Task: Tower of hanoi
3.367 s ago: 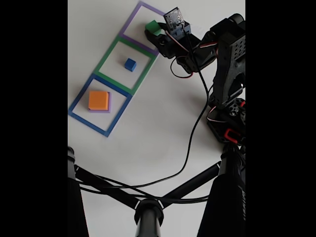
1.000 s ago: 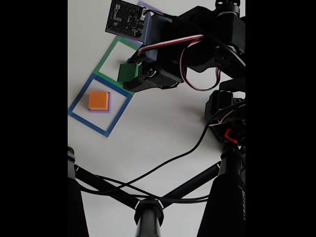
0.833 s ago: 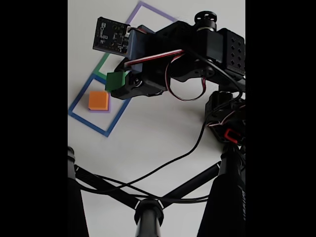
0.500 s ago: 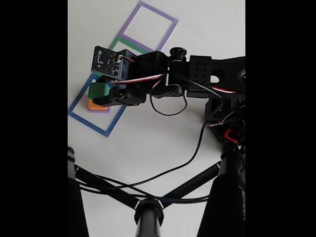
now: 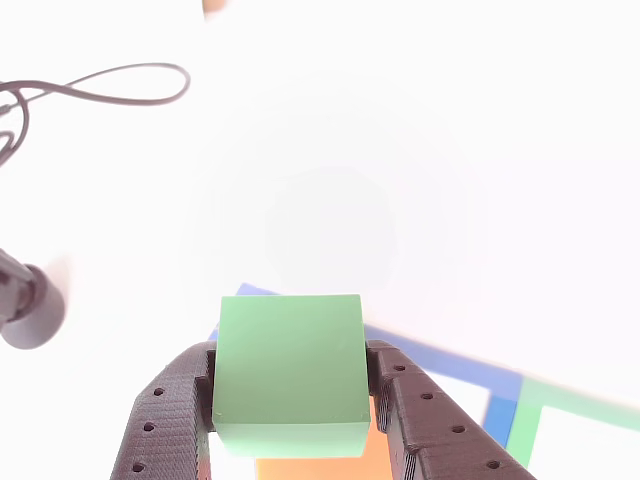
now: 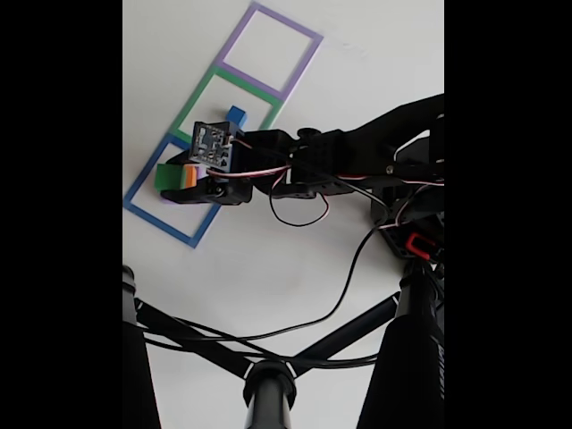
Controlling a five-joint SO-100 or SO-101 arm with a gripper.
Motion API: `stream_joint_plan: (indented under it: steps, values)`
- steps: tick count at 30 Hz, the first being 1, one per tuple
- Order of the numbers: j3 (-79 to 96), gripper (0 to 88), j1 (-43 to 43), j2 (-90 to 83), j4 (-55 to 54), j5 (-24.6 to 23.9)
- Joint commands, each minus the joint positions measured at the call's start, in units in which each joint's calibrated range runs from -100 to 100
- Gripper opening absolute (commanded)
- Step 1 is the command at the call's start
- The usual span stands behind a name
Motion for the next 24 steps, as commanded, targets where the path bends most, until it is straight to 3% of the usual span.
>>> stream_joint_plan:
  steps: [1, 24]
  values:
    - [-0.02, 7.3, 0.51, 1.96, -6.0, 0.39]
    - [2.43, 7.4, 1.38, 8.58, -14.98, 0.39]
